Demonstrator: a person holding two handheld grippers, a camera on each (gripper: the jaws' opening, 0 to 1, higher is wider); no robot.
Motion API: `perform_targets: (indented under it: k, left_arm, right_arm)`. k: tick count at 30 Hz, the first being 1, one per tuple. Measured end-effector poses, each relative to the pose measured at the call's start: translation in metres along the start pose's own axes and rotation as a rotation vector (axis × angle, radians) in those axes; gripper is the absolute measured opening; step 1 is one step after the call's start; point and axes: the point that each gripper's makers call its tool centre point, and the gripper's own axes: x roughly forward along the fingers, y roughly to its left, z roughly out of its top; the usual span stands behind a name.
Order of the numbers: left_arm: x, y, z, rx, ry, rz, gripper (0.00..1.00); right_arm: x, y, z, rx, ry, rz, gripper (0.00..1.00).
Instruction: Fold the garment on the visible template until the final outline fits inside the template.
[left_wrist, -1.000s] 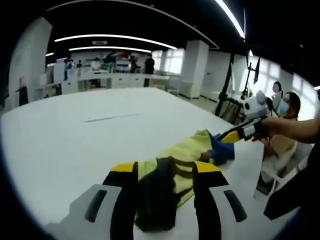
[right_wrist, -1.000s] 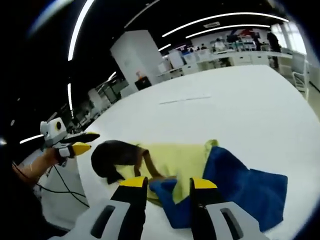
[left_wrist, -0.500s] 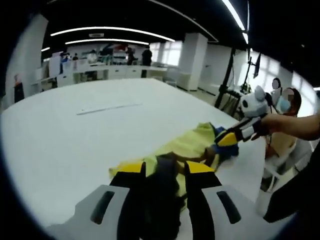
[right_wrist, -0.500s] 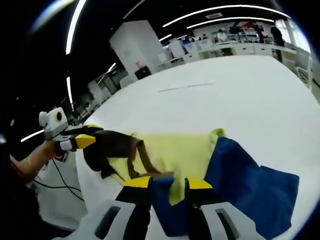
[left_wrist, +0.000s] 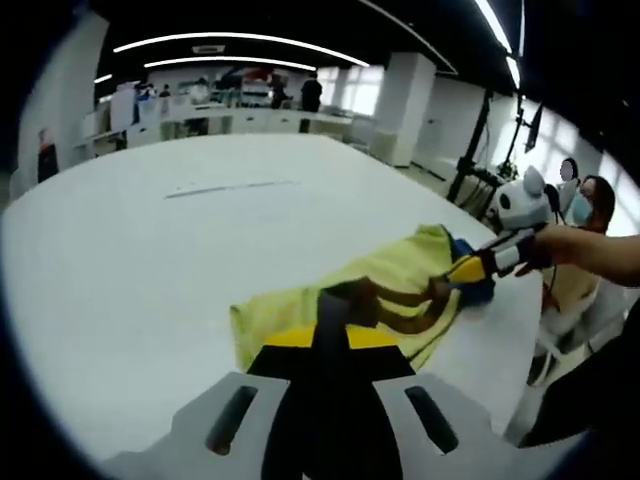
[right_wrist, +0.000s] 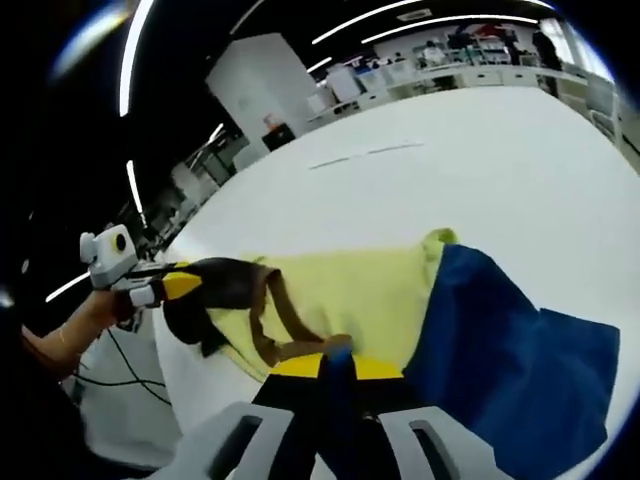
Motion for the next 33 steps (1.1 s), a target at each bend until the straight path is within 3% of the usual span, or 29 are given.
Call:
perform_targets:
  k: [6,9,16,27,33]
  left_arm:
    - [-0.004,-0.002,-0.003,-0.015,-0.003,-0.016,0.01]
    - [-0.009,-0.001,-0.002,0.002,-0.018,0.001,0.01]
    - [-0.025,-0.001,0.011,0.018,-0.084,0.030,0.01]
    - [-0.052,-0.006,0.050,-0.036,-0.230,0.053,0.00]
    - [-0.056,-0.009,0.074,-0.047,-0.293,0.049,0.00]
  right_arm:
    - [-0.006,0.007,0.007,0.049,-0.063,0.023,0.00]
    - [-0.010,0.011,0.010,0.023,-0.078,0.019,0.00]
    - [-0.028,0.022,0.025,0.052,-0.153,0.044,0.00]
    - [-0.060,0.035,0.075,-0.020,-0.295,0.034,0.00]
    - [-0.066,0.038,0.105,-0.078,-0.323,0.027,0.00]
